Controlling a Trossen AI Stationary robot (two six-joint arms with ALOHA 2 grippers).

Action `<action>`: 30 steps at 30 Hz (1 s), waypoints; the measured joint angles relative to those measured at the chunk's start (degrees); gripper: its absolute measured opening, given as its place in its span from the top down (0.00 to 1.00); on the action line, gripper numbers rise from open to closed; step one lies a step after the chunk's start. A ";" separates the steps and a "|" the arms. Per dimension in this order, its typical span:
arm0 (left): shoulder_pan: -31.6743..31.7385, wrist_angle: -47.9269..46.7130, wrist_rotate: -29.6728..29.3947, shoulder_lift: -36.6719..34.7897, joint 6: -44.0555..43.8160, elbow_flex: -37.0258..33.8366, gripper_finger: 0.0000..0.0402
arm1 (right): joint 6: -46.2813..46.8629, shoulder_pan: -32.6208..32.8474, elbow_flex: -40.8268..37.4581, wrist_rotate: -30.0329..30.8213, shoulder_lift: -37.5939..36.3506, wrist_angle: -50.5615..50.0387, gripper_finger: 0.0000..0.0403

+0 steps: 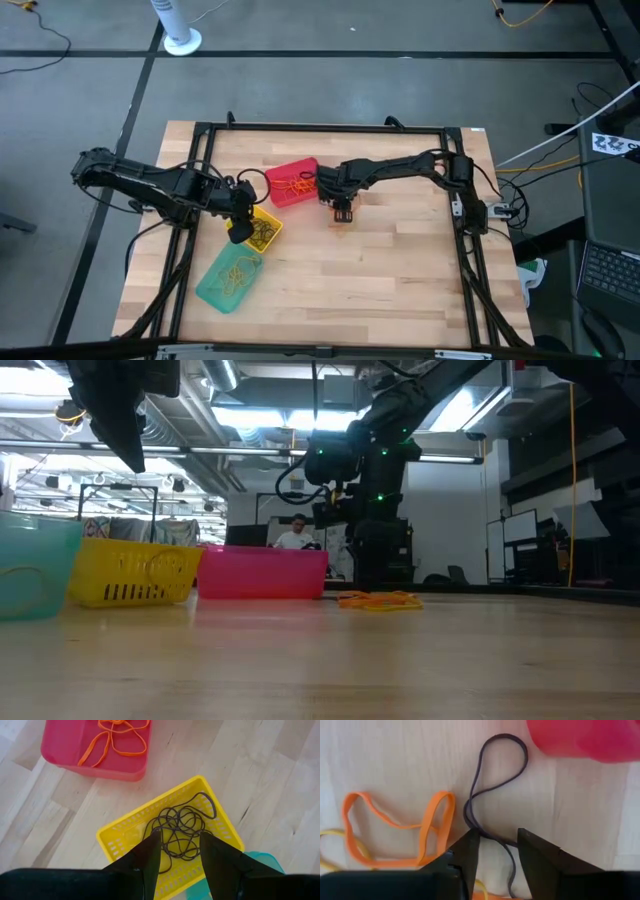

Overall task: Sort rubber bands into baskets
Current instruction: Put the black rubber band into the yellow bin

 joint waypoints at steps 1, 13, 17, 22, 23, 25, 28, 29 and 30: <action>0.00 -0.01 0.00 0.00 -0.11 0.00 0.67 | 0.09 0.00 -0.20 -0.04 0.00 -0.02 0.67; 0.00 0.00 2.48 -0.37 -3.60 0.00 0.67 | 0.24 0.04 4.01 -2.27 0.75 -5.98 0.95; 0.00 0.06 5.46 -1.26 -4.32 0.00 0.67 | 0.19 -0.04 9.53 -2.01 0.68 -12.50 0.95; 0.00 0.44 8.93 -3.24 -8.21 0.02 0.67 | 0.02 0.04 18.10 -2.19 0.67 -23.36 0.99; 0.00 0.55 9.67 -3.71 -8.83 0.02 0.67 | 0.02 0.04 20.08 -2.23 0.66 -25.70 0.98; 0.00 0.59 10.93 -4.79 -9.83 0.02 0.67 | 0.00 0.04 24.37 -2.44 0.66 -30.03 0.97; 0.00 0.63 11.51 -6.61 -10.68 0.02 0.67 | 0.23 0.28 31.01 -2.48 0.61 -33.49 0.98; 0.00 0.63 11.52 -7.28 -10.71 0.02 0.67 | 0.40 0.45 33.24 -2.48 0.61 -34.26 0.99; 0.00 0.63 11.52 -7.83 -10.69 0.02 0.67 | 0.44 0.48 35.45 -2.51 0.61 -34.56 0.99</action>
